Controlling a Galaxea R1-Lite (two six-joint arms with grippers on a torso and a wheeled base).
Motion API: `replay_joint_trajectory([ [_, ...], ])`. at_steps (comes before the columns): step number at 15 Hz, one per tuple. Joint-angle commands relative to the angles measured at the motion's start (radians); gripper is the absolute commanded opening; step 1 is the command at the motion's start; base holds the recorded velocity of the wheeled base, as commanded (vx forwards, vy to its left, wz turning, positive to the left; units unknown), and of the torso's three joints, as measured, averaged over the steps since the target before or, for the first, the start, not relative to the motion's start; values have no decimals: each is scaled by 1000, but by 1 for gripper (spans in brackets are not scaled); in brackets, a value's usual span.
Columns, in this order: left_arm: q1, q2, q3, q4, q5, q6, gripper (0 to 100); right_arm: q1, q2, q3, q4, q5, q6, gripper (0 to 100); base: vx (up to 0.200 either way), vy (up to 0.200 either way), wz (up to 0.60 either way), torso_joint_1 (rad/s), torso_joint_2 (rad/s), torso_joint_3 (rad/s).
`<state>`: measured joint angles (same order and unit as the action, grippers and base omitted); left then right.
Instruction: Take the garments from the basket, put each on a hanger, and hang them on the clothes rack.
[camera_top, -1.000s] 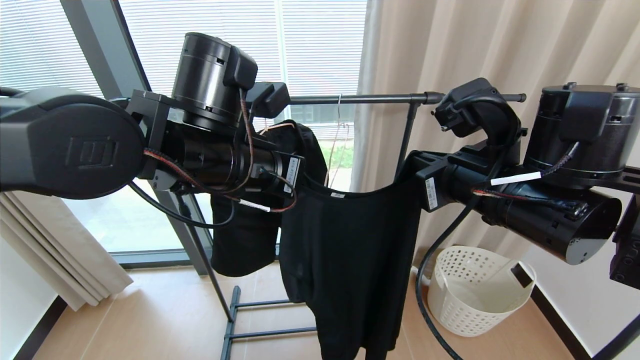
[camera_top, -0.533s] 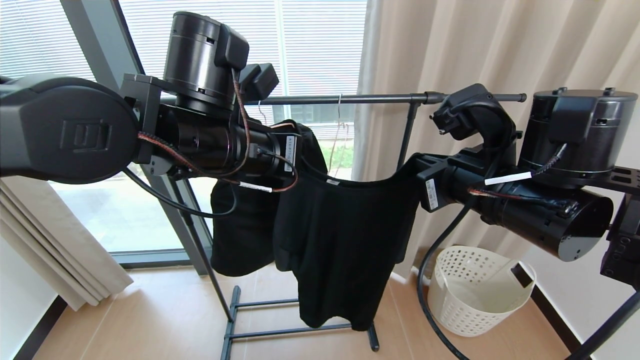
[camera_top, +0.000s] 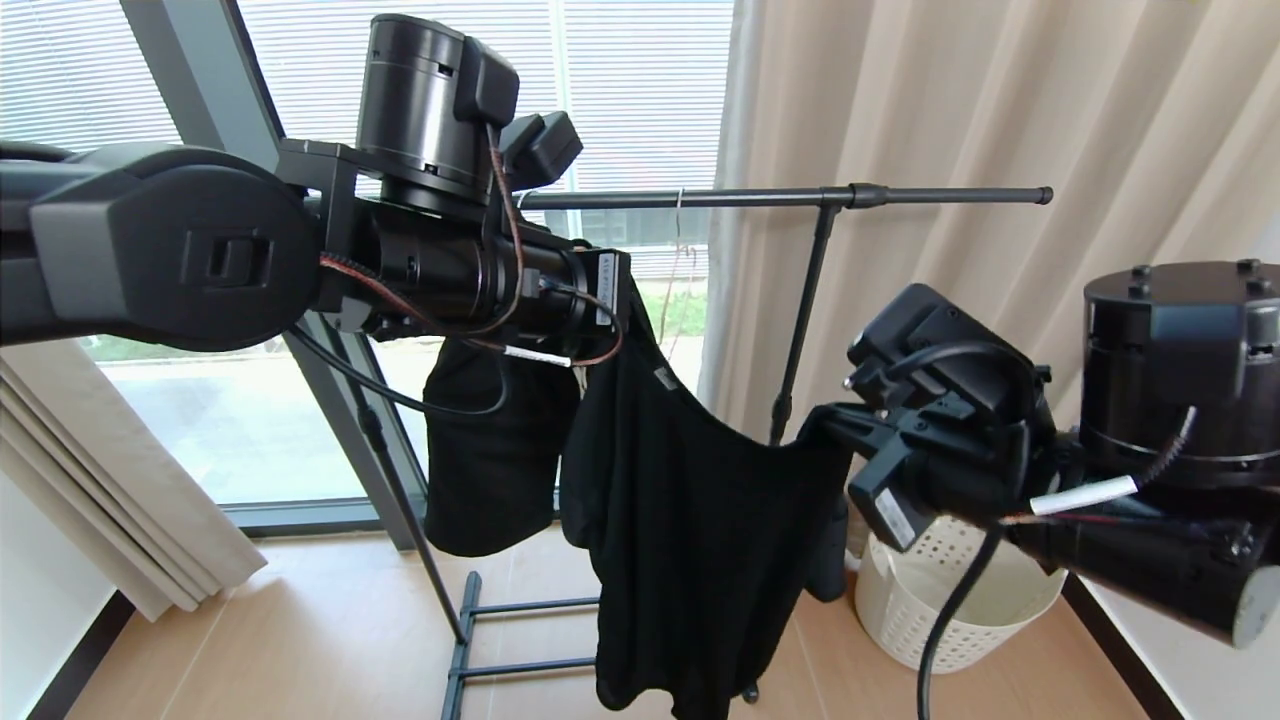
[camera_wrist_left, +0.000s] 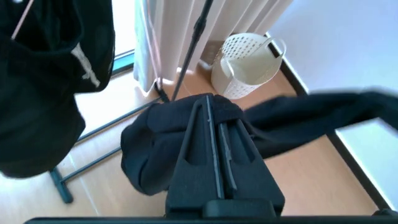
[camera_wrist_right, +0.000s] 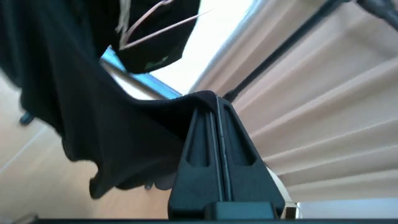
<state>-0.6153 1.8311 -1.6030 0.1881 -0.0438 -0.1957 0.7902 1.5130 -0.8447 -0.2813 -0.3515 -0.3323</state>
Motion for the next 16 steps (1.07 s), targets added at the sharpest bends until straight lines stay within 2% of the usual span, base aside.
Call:
replay_joint_trajectory([
  [1, -3, 34, -51, -7, -27, -2, 0, 164, -53, -14, 94, 20, 72, 0, 0, 0, 0, 0, 0, 0],
  [3, -9, 39, -80, -7, -82, -7, 0, 277, -14, -60, 132, 25, 210, 0, 0, 0, 0, 0, 0, 0],
  [4, -15, 42, -95, -7, -99, -7, 0, 302, 12, -85, 136, 26, 268, 0, 0, 0, 0, 0, 0, 0],
  [5, -29, 47, -114, -7, -105, -7, 0, 323, 65, -131, 134, 26, 360, 0, 0, 0, 0, 0, 0, 0],
  [7, -40, 48, -120, -7, -105, -7, 0, 327, 99, -159, 125, 26, 423, 0, 0, 0, 0, 0, 0, 0],
  [8, -55, 48, -121, -7, -105, -7, 0, 327, 122, -205, 123, 25, 503, 0, 0, 0, 0, 0, 0, 0],
  [9, -60, 48, -121, -7, -105, -7, 0, 327, 121, -211, 125, 23, 513, 0, 0, 0, 0, 0, 0, 0],
  [12, -61, 47, -132, 1, -103, -5, 0, 322, 108, -198, 131, 20, 507, 0, 0, 0, 0, 0, 0, 0],
  [14, -52, 40, -133, 30, -96, -2, 0, 256, 49, -160, 166, 20, 386, 0, 0, 0, 0, 0, 0, 0],
  [16, -38, 11, -127, 88, -93, 1, 0, 155, -14, -120, 229, 22, 219, 0, 0, 0, 0, 0, 0, 0],
])
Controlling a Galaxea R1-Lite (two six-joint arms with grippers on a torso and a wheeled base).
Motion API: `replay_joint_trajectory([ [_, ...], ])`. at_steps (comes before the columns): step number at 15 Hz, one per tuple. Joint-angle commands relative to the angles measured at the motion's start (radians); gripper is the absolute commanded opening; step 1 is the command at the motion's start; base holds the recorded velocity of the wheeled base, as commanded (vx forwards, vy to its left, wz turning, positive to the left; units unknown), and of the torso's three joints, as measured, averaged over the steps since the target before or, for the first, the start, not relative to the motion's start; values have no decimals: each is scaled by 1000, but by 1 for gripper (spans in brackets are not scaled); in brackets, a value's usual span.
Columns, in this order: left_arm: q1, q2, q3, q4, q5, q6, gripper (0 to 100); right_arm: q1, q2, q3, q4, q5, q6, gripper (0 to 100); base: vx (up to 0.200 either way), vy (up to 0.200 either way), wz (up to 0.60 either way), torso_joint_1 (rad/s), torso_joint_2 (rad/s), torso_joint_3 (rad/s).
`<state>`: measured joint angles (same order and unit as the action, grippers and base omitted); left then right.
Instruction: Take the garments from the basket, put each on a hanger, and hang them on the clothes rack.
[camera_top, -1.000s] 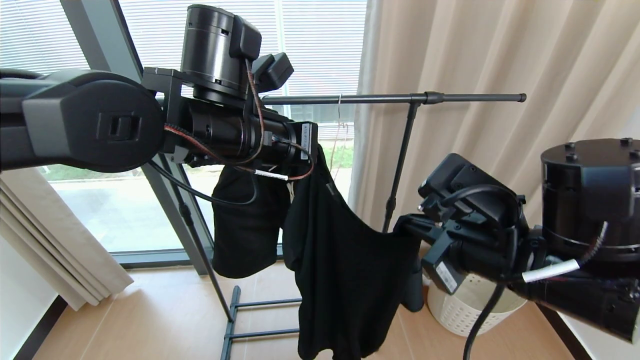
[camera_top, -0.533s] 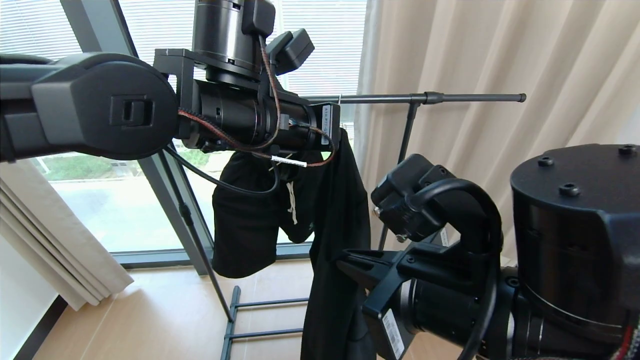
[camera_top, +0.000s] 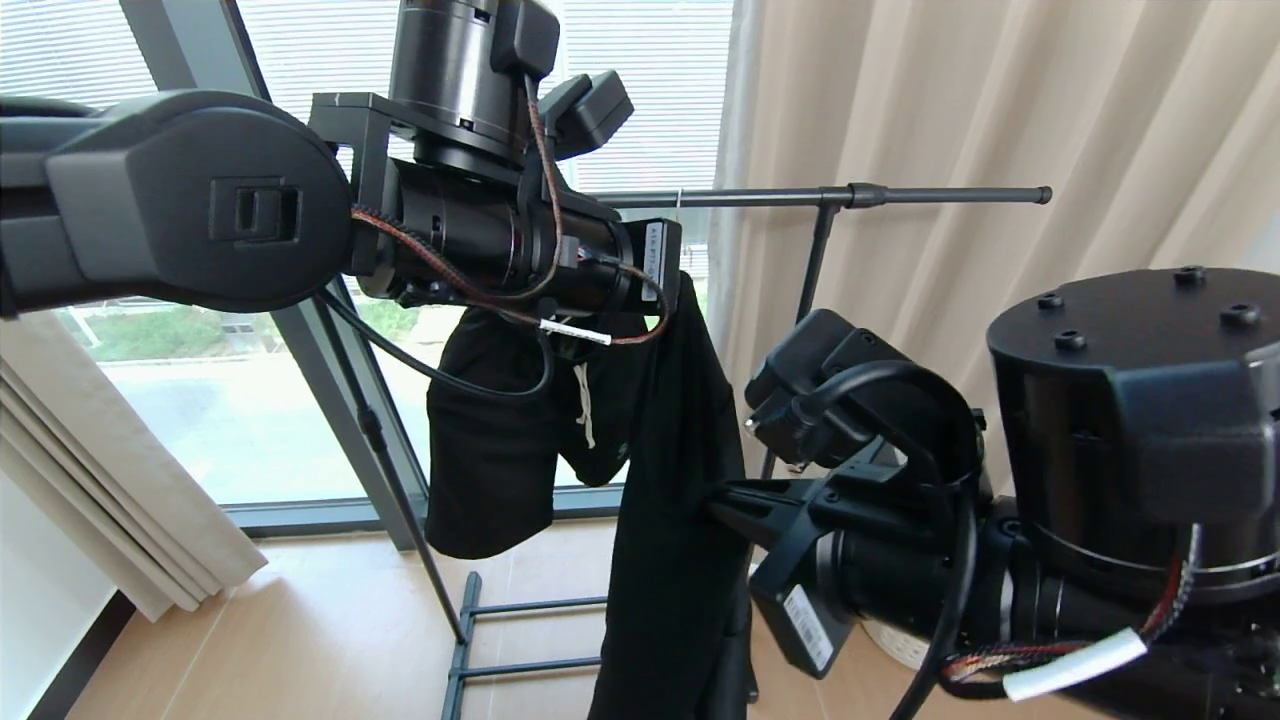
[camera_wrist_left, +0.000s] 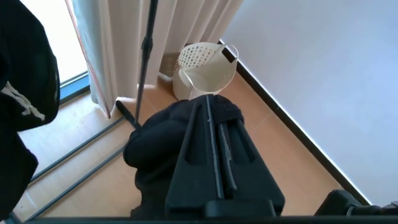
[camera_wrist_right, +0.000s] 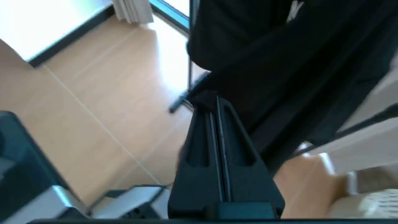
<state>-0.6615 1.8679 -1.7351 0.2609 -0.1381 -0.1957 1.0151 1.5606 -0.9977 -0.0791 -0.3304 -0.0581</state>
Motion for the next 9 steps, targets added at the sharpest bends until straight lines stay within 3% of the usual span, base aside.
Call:
replay_joint_trajectory([
  [1, 17, -42, 6, 54, 2, 10, 0, -139, -71, 39, 47, 1, -111, 0, 0, 0, 0, 0, 0, 0],
  [4, 33, -75, 8, 202, 55, 47, 0, -317, -8, 13, 10, -10, -184, 0, 0, 0, 0, 0, 0, 0],
  [7, 29, -92, 23, 281, 68, 48, 0, -385, 67, -33, -41, -9, -181, 0, 0, 0, 0, 0, 0, 0],
  [9, -10, -141, 160, 319, 63, 42, 0, -403, 194, -131, -134, -50, -77, 0, 0, 0, 0, 0, 0, 0],
])
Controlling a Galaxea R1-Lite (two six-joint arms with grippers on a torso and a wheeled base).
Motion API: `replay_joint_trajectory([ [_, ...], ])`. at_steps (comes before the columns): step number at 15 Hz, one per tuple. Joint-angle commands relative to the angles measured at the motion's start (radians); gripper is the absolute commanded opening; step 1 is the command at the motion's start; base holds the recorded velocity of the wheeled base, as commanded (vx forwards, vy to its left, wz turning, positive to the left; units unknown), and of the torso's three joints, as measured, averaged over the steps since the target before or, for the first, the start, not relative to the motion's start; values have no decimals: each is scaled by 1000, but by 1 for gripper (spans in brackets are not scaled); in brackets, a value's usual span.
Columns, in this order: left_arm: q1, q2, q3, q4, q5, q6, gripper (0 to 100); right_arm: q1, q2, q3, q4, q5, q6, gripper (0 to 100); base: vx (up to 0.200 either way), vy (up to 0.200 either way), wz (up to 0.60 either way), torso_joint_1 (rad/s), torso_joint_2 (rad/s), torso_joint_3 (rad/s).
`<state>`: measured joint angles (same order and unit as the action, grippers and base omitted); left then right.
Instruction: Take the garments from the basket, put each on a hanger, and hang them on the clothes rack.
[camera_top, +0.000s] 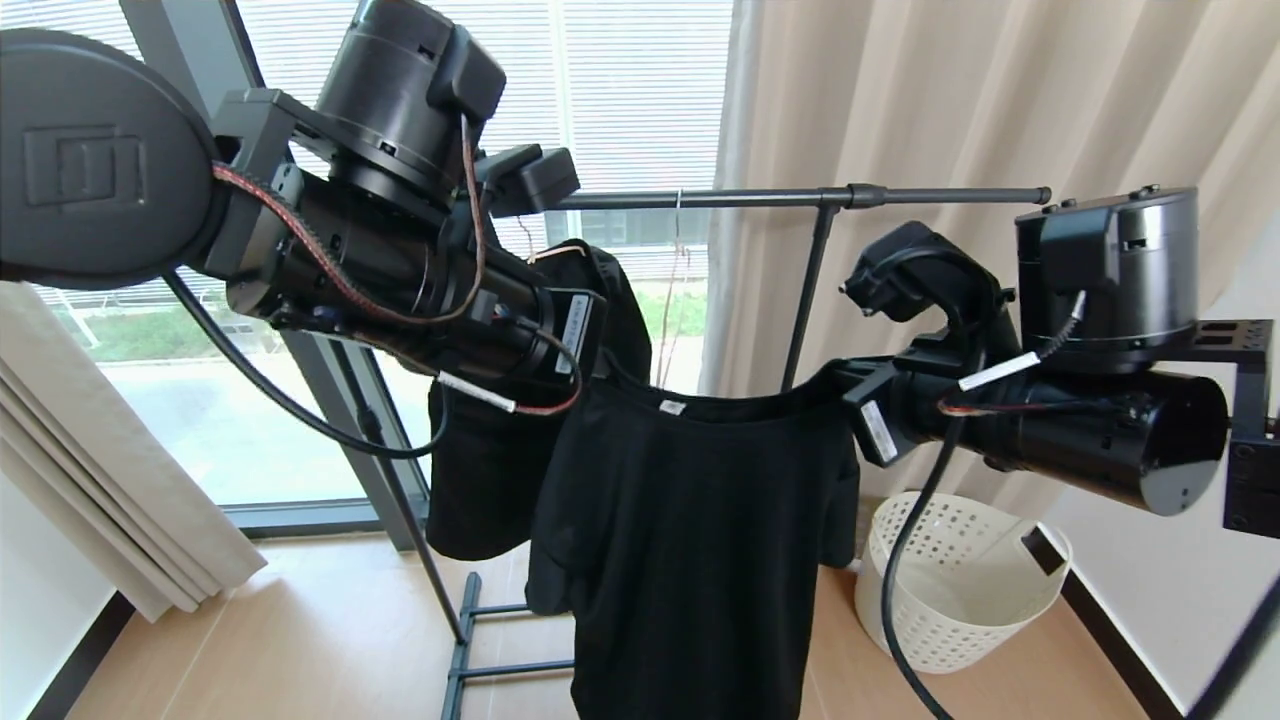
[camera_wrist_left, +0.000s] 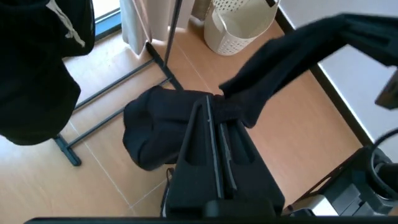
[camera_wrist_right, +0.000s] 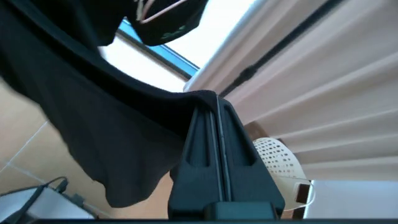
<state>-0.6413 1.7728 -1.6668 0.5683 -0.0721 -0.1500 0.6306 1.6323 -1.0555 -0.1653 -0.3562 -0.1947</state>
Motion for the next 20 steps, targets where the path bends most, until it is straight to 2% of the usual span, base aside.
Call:
replay_joint_trajectory([
  [1, -49, -55, 131, 7, -5, -13, 0, -19, 150, -101, -68, -40, 97, 0, 0, 0, 0, 0, 0, 0],
  [3, -149, -56, 217, -16, -9, -115, 0, -8, 222, -169, -126, -60, 202, 0, 0, 0, 0, 0, 0, 0],
  [6, -225, -13, 217, -27, -9, -232, 0, 40, 254, -170, -189, -60, 236, 0, 0, 0, 0, 0, 0, 0],
  [7, -265, 14, 206, -80, -9, -315, 0, 52, 259, -164, -218, -61, 238, 0, 0, 0, 0, 0, 0, 0],
  [10, -311, 28, 191, -140, -11, -398, 0, 69, 258, -156, -220, -61, 251, 0, 0, 0, 0, 0, 0, 0],
  [15, -294, 40, 202, -142, 3, -402, 0, 70, 244, -150, -215, -63, 253, 0, 0, 0, 0, 0, 0, 0],
  [18, -238, 33, 242, -143, 104, -382, 0, 44, 198, -130, -207, -64, 245, 0, 0, 0, 0, 0, 0, 0],
  [19, -166, 33, 260, -151, 170, -345, 0, 34, 153, -90, -207, -63, 192, 0, 0, 0, 0, 0, 0, 0],
  [20, -112, 33, 249, -168, 176, -326, 0, 26, 121, -54, -211, -60, 135, 0, 0, 0, 0, 0, 0, 0],
])
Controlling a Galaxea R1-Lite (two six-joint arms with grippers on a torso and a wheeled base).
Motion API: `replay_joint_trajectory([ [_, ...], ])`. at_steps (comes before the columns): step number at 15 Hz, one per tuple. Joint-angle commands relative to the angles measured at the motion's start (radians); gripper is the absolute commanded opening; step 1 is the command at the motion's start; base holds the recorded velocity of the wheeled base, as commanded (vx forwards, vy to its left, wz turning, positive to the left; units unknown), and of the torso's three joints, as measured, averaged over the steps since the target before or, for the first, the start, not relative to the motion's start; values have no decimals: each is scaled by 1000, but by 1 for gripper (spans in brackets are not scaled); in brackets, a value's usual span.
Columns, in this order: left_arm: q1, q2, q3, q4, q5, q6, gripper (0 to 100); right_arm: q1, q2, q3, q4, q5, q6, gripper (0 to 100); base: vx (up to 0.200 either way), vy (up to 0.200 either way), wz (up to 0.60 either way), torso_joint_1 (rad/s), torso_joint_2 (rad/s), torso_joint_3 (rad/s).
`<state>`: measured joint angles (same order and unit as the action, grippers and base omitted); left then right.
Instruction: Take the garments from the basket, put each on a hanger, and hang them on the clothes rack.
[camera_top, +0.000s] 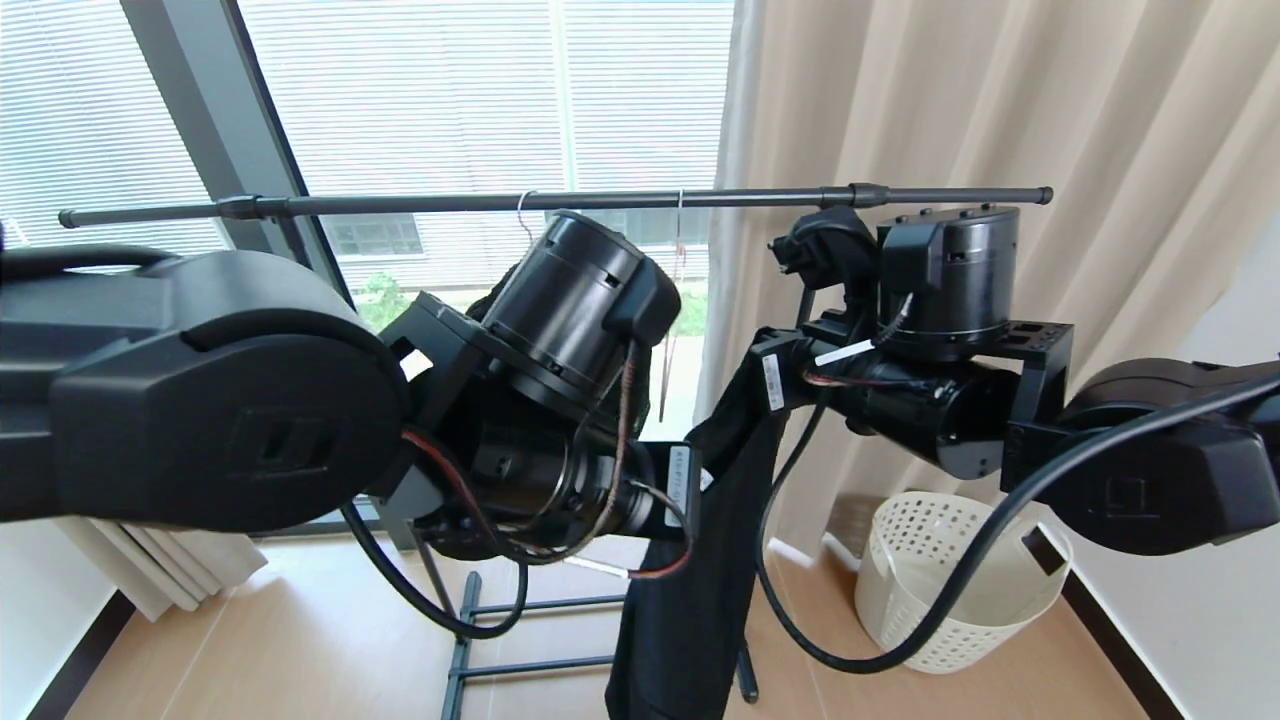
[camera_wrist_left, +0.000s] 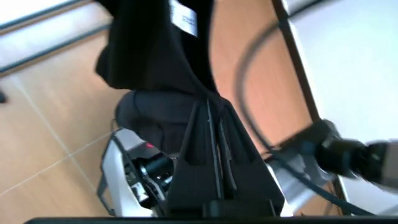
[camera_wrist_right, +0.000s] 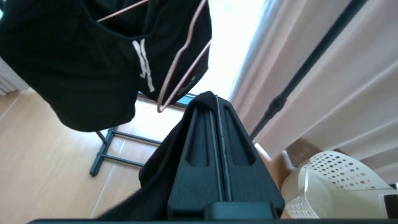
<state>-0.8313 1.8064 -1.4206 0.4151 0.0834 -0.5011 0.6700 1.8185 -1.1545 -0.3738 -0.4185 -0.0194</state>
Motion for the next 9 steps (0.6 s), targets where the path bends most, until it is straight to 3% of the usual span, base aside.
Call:
replay_joint_trajectory([
  [1, 96, 1, -6, -27, 21, 30, 0, -15, -79, 59, -4, 3, -60, 0, 0, 0, 0, 0, 0, 0],
  [3, 159, 24, -101, -73, 27, 90, 0, -15, -143, 145, -2, 1, -149, 0, 0, 0, 0, 0, 0, 0],
  [8, 153, 97, -310, -96, 26, 115, 0, -17, -165, 216, -7, -36, -244, 0, 0, 0, 0, 0, 0, 0],
  [9, 150, 106, -320, -98, 26, 115, 0, -18, -171, 225, 3, -36, -257, 100, 0, 0, 0, 0, 0, 0],
])
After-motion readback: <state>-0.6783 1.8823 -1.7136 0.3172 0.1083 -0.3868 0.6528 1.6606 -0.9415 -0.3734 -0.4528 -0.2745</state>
